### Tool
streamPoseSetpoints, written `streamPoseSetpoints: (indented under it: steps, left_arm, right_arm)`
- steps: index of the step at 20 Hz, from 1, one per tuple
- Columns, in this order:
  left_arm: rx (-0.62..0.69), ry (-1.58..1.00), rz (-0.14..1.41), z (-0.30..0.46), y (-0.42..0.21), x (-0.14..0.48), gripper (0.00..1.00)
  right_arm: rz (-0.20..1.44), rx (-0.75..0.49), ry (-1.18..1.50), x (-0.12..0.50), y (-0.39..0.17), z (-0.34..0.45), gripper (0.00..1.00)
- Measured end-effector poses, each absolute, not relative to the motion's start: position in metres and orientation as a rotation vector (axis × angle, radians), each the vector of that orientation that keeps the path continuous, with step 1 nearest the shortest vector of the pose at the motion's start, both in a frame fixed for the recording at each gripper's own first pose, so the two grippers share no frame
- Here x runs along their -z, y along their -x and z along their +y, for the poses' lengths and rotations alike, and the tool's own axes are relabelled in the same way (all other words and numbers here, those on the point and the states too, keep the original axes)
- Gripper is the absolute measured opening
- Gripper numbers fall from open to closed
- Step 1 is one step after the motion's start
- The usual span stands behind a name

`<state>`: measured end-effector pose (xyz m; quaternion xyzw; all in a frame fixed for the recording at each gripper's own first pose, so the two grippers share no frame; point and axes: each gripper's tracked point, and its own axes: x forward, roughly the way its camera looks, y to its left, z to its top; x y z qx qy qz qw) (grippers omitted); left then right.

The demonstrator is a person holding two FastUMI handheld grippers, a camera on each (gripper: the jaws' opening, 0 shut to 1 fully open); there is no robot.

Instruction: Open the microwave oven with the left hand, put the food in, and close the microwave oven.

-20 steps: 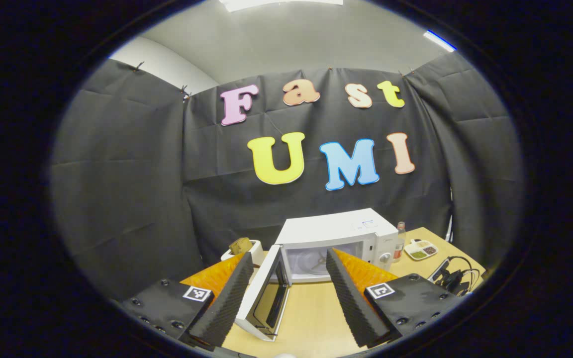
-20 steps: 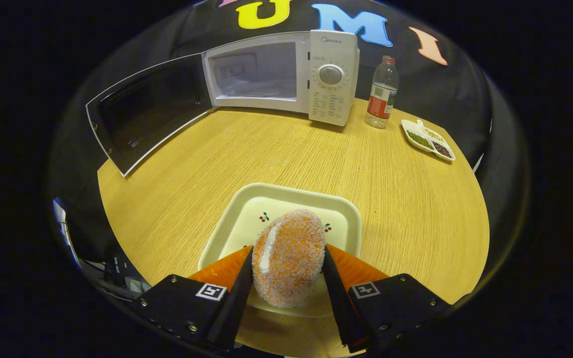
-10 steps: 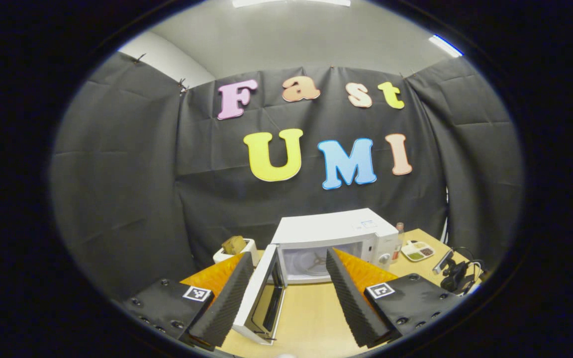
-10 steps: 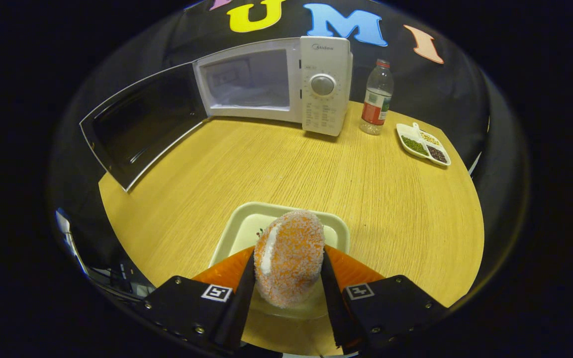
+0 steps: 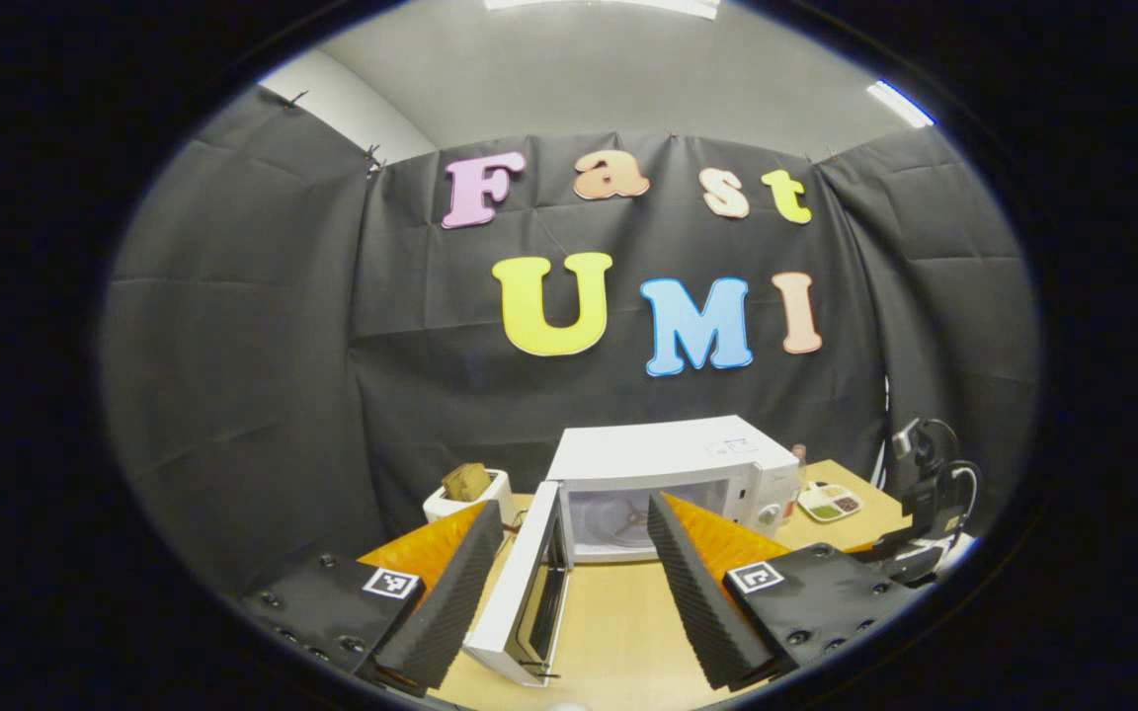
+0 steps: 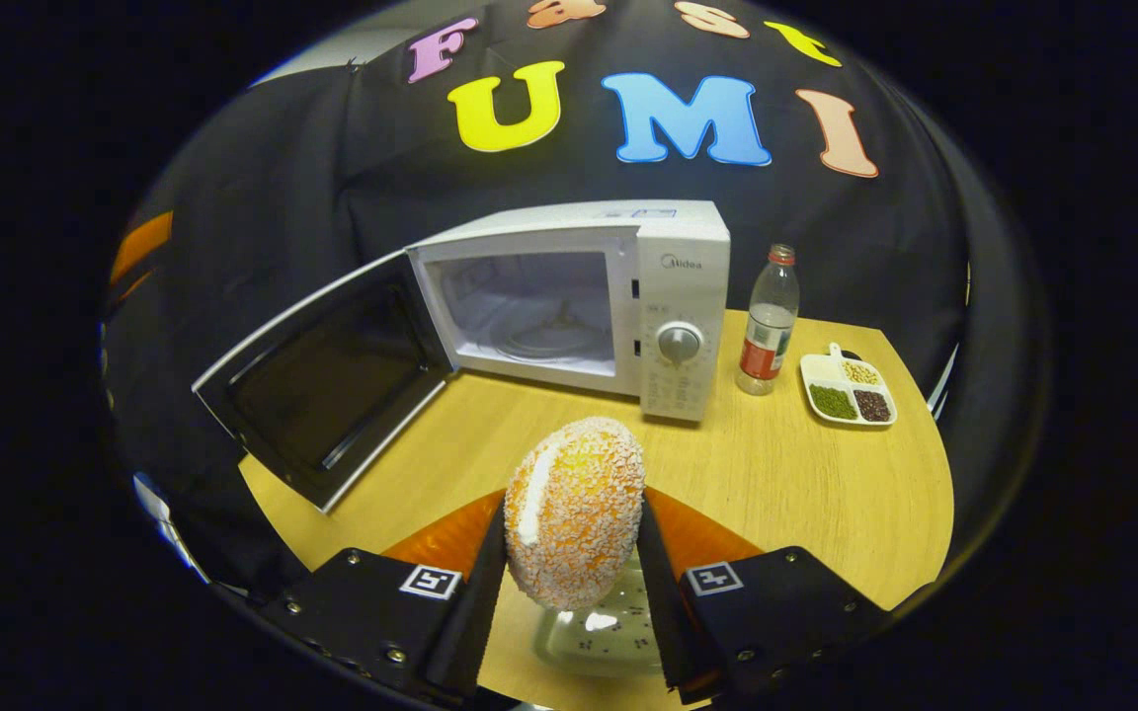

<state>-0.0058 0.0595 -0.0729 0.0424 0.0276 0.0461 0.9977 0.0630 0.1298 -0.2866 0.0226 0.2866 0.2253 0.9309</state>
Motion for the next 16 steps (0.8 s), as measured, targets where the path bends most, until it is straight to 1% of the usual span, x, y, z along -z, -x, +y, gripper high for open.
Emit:
streamPoseSetpoints:
  steps: [1, 3, 8, 12, 13, 16]
  left_arm:
    - [-0.09, -0.088, 0.059, 0.06, 0.007, 0.075, 1.0]
    - [-0.079, -0.09, 0.068, 0.061, 0.007, 0.078, 0.94]
    - [-0.048, -0.115, 0.076, 0.068, -0.001, 0.089, 1.0]
    - [-0.031, -0.131, 0.062, 0.078, -0.018, 0.1, 1.0]
    - [-0.036, -0.146, 0.072, 0.083, -0.023, 0.105, 0.97]
    - [-0.031, -0.164, 0.064, 0.091, -0.037, 0.114, 0.98]
  right_arm:
    - [0.589, -0.486, -0.107, 0.28, -0.064, 0.146, 0.67]
    - [0.574, -0.511, -0.231, 0.265, -0.075, 0.175, 0.67]
    - [0.528, -0.503, -0.359, 0.263, -0.124, 0.238, 0.68]
    - [0.474, -0.422, -0.469, 0.271, -0.184, 0.271, 0.68]
    - [0.448, -0.392, -0.482, 0.274, -0.202, 0.277, 0.68]
    - [0.403, -0.281, -0.531, 0.291, -0.25, 0.289, 0.68]
